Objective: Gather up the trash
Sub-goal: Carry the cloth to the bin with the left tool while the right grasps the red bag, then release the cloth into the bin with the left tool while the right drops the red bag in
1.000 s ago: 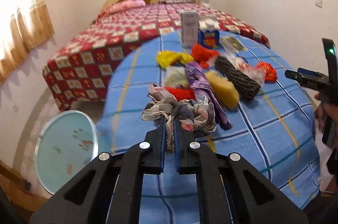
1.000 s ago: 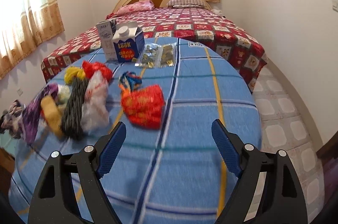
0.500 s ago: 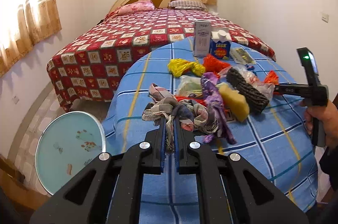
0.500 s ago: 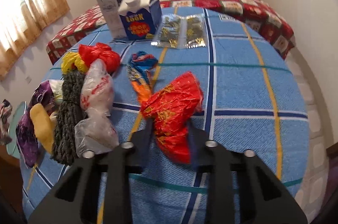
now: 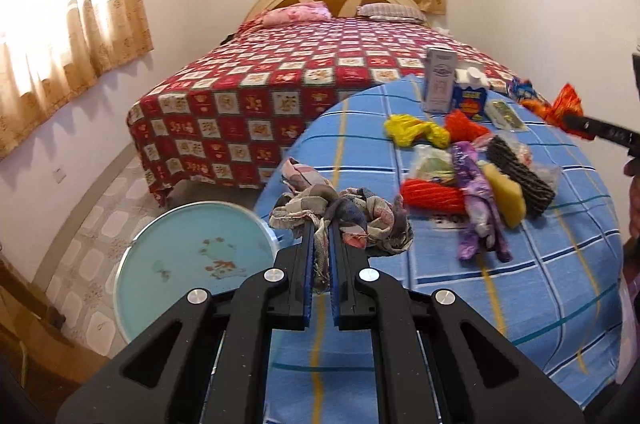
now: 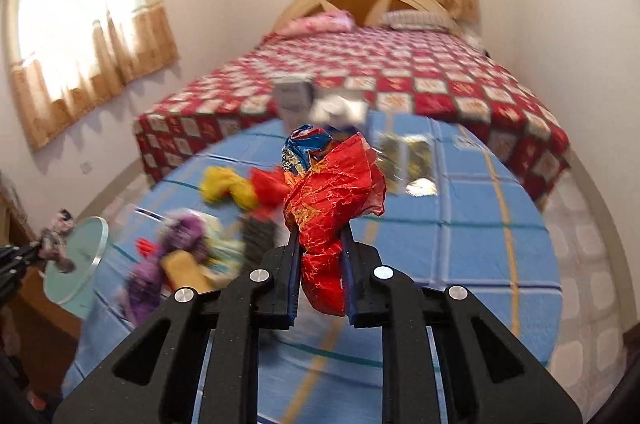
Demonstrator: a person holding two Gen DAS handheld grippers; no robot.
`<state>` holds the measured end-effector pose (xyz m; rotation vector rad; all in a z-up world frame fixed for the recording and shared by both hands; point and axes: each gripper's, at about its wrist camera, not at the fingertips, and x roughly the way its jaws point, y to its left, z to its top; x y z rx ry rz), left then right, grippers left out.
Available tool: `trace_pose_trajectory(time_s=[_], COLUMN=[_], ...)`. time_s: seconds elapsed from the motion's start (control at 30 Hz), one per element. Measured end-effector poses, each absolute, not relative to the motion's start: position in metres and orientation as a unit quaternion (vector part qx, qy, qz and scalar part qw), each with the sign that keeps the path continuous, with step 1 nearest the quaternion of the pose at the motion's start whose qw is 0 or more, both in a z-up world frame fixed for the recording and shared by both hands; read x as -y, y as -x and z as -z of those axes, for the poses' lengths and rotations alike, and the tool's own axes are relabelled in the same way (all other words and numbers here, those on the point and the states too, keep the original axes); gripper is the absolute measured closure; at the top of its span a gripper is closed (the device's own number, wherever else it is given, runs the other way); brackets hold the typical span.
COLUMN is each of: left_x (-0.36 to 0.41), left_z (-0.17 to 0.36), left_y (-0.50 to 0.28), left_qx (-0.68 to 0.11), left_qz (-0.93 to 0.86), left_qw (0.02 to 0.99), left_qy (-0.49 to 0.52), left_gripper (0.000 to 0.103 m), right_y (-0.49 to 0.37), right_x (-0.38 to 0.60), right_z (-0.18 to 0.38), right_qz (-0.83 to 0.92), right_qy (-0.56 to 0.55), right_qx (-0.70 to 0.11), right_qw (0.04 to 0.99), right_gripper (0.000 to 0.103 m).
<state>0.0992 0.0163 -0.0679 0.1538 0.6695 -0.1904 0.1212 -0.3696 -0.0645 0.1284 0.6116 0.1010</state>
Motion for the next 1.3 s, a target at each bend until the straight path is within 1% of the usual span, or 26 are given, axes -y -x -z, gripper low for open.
trace_pose_trajectory(time_s=[0.23, 0.63, 0.97, 1.3], left_x=[-0.041, -0.105, -0.144, -0.161], left_z=[0.074, 0.089, 0.096, 0.099], left_y=[-0.100, -0.104, -0.103, -0.102], left_qx=[-0.337, -0.359, -0.370, -0.375], left_qz=[0.062, -0.020, -0.064, -0.086], left_qw=[0.936, 0.930, 0.924, 0.920], left_qy=[-0.079, -0.072, -0.064, -0.073], left_gripper=[0.097, 0.097, 0.097, 0.097], right_y=[-0.145, -0.175, -0.181, -0.180], right_x=[0.304, 0.189, 0.123, 0.083], right_z=[0.054, 0.062, 0.071, 0.080], right_qz=[-0.125, -0.234, -0.284, -0.316], right_qy=[-0.042, -0.013, 0.019, 0.045], right_qx=[-0.295, -0.303, -0.308, -0.317], right_qw=[0.946, 0.924, 0.908, 0.893], right_gripper=[0.085, 0.085, 0.085, 0.085])
